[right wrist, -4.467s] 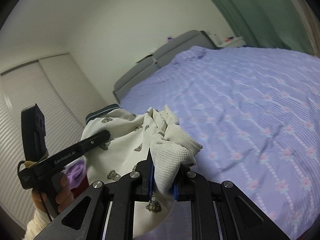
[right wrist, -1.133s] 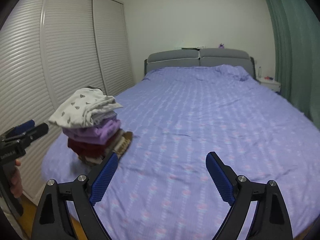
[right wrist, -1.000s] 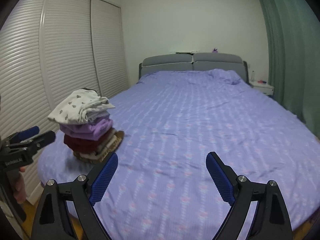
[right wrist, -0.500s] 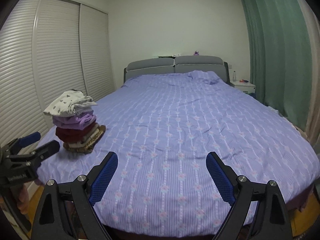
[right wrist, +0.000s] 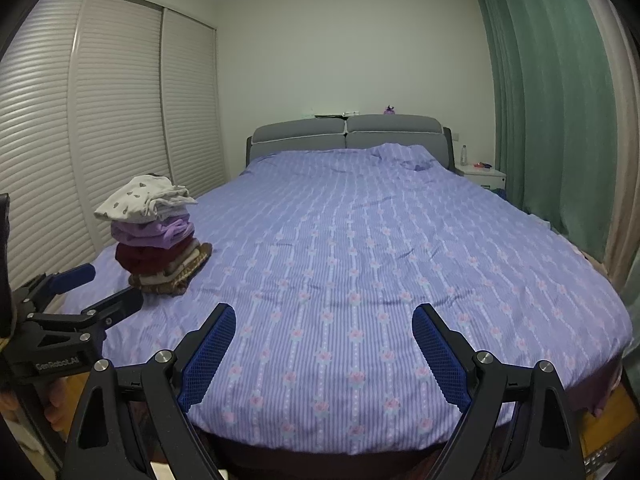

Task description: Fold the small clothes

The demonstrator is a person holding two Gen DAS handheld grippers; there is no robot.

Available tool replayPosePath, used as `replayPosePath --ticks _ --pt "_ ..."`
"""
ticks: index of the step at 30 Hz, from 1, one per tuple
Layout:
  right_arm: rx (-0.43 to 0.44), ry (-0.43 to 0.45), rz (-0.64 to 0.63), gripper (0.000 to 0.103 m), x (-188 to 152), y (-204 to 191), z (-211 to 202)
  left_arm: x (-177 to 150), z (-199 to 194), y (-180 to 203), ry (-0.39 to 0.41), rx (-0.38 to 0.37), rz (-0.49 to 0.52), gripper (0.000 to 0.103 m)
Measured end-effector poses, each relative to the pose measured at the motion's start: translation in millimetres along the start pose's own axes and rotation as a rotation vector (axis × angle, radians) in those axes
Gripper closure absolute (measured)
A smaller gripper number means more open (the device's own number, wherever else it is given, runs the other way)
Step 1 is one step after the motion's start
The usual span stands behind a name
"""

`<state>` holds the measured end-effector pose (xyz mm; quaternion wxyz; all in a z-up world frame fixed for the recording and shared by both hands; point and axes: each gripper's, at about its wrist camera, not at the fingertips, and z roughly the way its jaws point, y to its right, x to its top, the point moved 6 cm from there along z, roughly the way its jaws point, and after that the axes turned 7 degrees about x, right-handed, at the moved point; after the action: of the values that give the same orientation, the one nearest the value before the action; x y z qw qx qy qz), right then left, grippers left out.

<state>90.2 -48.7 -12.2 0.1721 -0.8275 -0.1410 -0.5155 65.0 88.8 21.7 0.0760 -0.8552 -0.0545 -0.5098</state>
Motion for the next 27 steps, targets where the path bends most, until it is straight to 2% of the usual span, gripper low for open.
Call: replayPosePath --ticks 8,27 --pt "0.003 0.005 0.000 0.012 -0.8 0.3 -2.6 1.2 -5.0 0.1 0.012 -0.003 0.000 0.000" --pt "0.008 -0.002 0.010 0.012 -0.1 1.7 -2.5 -2.3 -1.7 3.1 -0.025 -0.019 0.003 0.000"
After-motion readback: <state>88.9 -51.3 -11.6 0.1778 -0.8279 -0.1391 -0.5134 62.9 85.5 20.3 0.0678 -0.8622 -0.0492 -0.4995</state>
